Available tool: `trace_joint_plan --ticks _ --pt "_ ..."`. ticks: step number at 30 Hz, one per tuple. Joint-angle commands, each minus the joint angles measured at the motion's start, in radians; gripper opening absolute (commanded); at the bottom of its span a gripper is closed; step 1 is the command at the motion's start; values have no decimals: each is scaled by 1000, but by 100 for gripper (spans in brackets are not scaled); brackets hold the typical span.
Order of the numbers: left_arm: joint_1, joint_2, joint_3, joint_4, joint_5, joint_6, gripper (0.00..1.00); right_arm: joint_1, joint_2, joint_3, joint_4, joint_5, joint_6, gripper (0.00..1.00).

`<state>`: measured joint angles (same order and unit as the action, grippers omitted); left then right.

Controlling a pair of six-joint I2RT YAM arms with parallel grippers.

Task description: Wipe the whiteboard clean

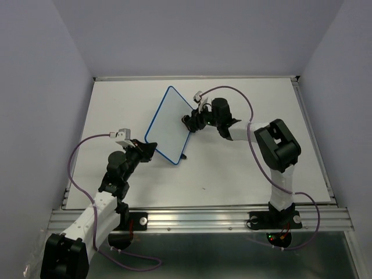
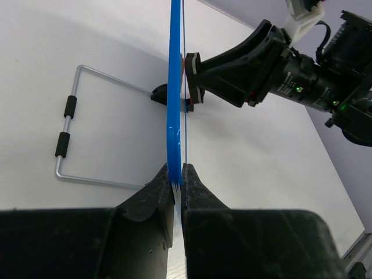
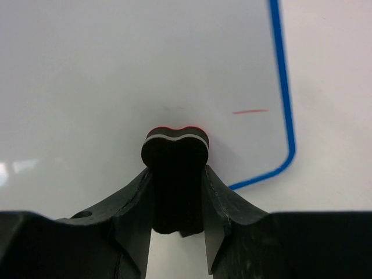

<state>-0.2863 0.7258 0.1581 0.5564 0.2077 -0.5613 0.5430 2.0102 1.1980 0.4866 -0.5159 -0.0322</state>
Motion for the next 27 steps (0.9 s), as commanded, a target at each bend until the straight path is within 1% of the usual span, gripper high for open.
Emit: trace_joint_plan --ticks 1,2,3,8,16,20,27 --pt "-19 24 11 -67 71 34 0 -44 62 77 34 86 29 1" --pt "-19 24 11 -66 73 34 0 -55 77 90 29 86 29 1" --pt "-19 24 11 -64 73 34 0 -64 93 116 27 93 66 1" --pt "-19 26 11 -64 73 34 0 -97 154 178 24 113 81 1" --pt "-19 38 14 -62 73 35 0 -97 130 210 33 71 63 1" --pt "-20 43 14 -61 73 35 0 -97 137 247 32 79 61 1" --pt "-20 50 17 -62 73 34 0 -97 177 302 33 50 77 1"
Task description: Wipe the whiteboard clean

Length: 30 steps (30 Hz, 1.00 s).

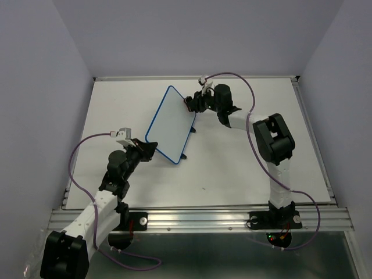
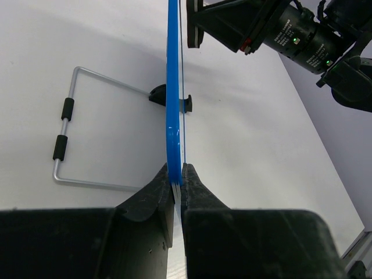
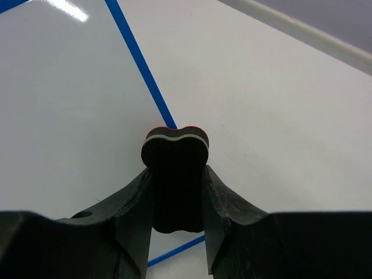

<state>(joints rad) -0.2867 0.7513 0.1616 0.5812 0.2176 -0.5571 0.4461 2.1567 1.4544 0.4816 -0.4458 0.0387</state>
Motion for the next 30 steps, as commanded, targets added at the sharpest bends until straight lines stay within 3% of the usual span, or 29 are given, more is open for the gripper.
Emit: trace_joint_plan --ticks 1,11,20,30 --pt "-20 26 13 -86 60 31 0 0 37 43 38 -24 10 1" --pt "-20 25 15 -90 48 31 0 0 61 -98 60 -7 6 1" --pt "-20 22 15 -93 45 31 0 0 55 -111 -1 4 12 1" --pt "-20 37 19 -90 51 34 0 19 45 -69 -75 -217 -71 1"
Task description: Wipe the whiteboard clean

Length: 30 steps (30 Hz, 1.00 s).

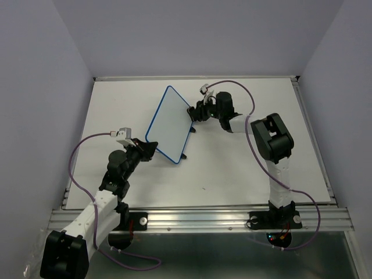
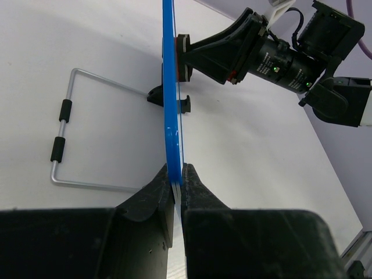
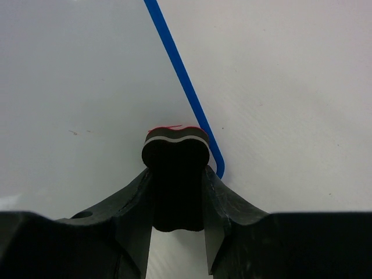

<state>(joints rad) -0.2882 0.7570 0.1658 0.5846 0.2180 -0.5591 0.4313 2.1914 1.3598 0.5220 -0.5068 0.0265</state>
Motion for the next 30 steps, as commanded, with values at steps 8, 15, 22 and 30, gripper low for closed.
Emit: trace_joint_plan --ticks 8,15,22,30 --pt "-19 21 12 -95 49 34 0 34 1 38 -114 -70 -50 1" --pt "-19 24 14 -97 50 34 0 24 50 130 -114 68 26 1" --pt "-19 21 12 -97 46 34 0 24 60 185 -149 135 3 1" --pt "-19 27 14 -98 43 34 0 24 64 219 -186 146 -16 1"
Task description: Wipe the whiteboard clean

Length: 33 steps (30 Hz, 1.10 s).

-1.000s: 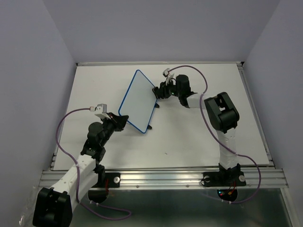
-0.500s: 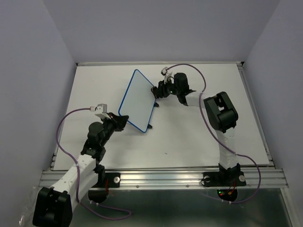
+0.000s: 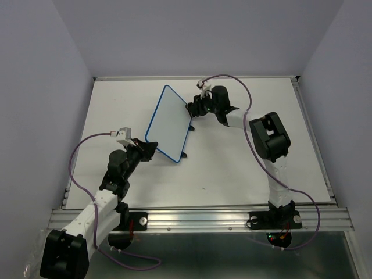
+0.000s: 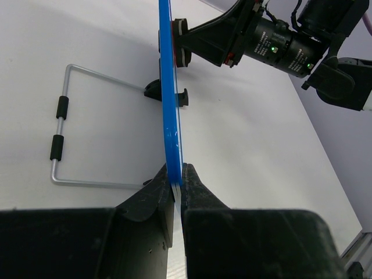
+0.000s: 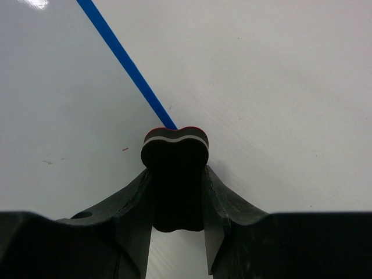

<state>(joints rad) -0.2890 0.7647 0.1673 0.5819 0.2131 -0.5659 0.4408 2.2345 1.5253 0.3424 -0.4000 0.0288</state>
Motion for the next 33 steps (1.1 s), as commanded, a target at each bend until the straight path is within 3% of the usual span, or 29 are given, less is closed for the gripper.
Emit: trace_joint_plan --ticks 1,7,16,33 --pt "-18 19 12 -97 46 41 0 15 17 53 -6 35 -18 1" --pt "-18 24 15 -96 43 41 0 15 -10 12 -13 -92 -98 1" --pt "-18 38 20 -97 46 44 0 55 -41 -28 -68 -163 -200 1" --pt "-18 36 20 -94 51 44 0 65 -98 21 -65 -76 -179 1"
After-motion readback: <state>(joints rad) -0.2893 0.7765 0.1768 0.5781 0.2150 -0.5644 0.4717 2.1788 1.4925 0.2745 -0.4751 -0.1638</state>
